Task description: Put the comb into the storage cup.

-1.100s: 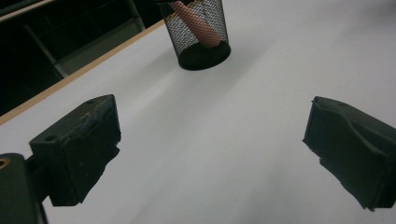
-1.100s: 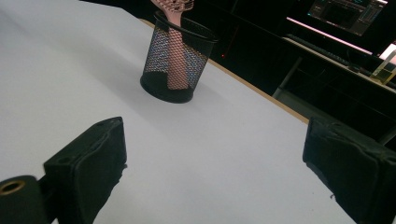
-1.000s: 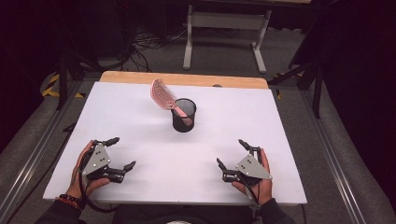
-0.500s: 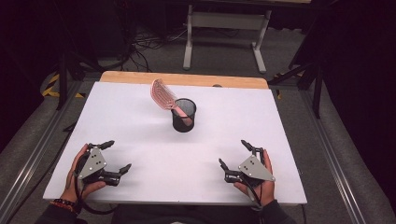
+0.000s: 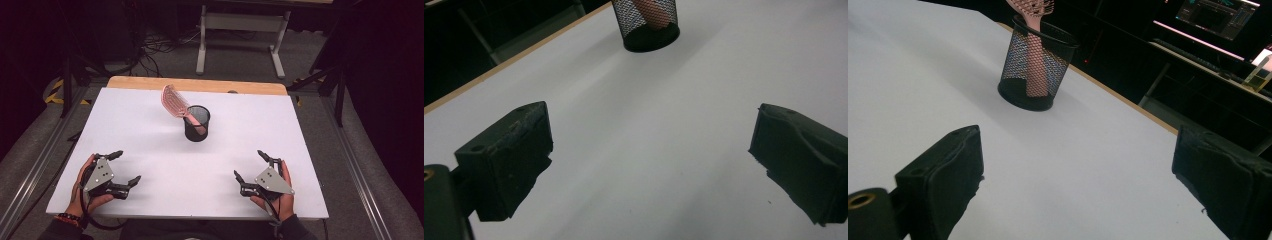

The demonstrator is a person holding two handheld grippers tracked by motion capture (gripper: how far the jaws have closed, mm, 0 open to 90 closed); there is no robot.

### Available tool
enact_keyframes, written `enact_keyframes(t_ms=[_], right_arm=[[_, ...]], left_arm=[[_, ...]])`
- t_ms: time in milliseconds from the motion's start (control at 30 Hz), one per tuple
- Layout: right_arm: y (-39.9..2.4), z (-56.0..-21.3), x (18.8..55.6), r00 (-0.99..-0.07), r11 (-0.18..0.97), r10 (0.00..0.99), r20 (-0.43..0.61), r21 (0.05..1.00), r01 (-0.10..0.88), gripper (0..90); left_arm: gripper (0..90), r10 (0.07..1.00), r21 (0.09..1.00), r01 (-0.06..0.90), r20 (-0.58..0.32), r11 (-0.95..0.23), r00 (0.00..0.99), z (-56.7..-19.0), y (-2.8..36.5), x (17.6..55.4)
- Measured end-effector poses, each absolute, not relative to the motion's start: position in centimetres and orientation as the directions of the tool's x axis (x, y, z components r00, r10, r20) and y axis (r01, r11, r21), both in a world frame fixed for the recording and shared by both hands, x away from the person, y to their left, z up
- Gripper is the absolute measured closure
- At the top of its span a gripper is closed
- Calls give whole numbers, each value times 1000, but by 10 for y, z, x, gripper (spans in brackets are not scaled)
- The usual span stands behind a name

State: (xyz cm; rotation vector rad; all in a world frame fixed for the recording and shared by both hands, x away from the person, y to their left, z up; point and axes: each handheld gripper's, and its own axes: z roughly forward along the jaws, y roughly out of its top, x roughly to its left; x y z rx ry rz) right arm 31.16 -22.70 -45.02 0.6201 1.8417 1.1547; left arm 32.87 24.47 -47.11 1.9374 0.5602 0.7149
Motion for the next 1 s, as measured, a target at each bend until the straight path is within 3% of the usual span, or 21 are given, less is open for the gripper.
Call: enact_keyframes(t_ms=[1000], right_arm=[[-227, -452, 312, -511, 457, 760, -402, 889, -19, 70]], left_arm=[[45, 624, 892, 76, 249, -446, 740, -472, 240, 332]])
